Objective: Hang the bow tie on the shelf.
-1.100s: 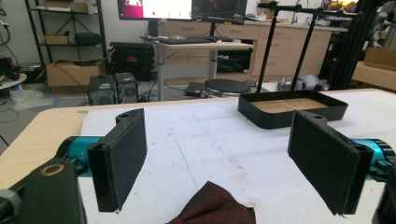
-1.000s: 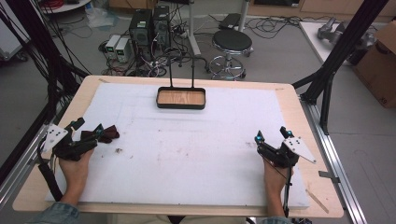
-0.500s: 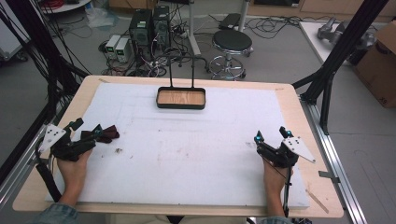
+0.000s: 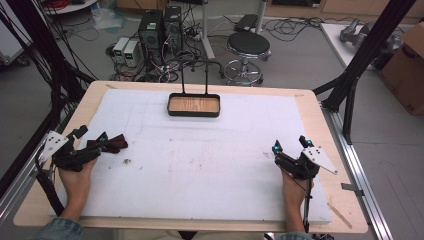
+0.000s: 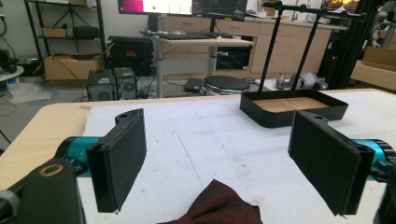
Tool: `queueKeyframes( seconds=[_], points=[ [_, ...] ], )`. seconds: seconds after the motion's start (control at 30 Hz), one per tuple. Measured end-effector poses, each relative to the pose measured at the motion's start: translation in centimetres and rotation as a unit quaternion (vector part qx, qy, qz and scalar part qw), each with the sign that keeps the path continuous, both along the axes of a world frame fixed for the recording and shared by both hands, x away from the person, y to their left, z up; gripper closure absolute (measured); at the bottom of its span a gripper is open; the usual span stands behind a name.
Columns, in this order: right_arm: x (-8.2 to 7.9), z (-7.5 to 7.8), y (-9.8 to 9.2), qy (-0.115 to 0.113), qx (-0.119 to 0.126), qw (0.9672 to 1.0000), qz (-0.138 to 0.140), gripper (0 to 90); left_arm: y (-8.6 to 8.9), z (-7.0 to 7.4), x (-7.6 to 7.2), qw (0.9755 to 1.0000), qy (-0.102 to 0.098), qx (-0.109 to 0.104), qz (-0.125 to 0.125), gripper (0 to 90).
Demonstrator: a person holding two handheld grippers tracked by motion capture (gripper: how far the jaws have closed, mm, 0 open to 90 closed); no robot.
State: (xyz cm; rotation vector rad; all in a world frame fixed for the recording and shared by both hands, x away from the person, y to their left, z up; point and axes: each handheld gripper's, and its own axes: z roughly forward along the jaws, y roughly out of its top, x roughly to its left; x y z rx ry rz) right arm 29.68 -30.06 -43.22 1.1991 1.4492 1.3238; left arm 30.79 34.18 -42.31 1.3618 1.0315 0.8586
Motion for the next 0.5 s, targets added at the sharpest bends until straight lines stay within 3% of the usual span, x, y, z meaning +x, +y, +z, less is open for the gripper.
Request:
queueKeyframes(
  seconds=[0.17, 0.2, 0.4, 0.5],
  points=[
    [0.0, 0.0, 0.0, 0.001, 0.001, 1.0, 0.001, 11.5, 0.4, 0.3, 0.2, 1.0, 0.0, -0.002, 0.0, 20.3],
    [0.1, 0.0, 0.0, 0.001, 0.0, 1.0, 0.001, 11.5, 0.6, 0.4, 0.2, 1.0, 0.0, -0.001, -0.003, 23.9],
    [0.1, 0.0, 0.0, 0.003, 0.001, 1.0, 0.001, 11.5, 1.3, 0.7, 0.9, 0.9996, 0.01, 0.023, 0.01, 24.6],
    [0.1, 0.0, 0.0, 0.004, 0.003, 1.0, 0.001, 11.5, 2.1, 0.8, 1.3, 0.9995, 0.017, 0.025, 0.012, 24.6]
  ],
)
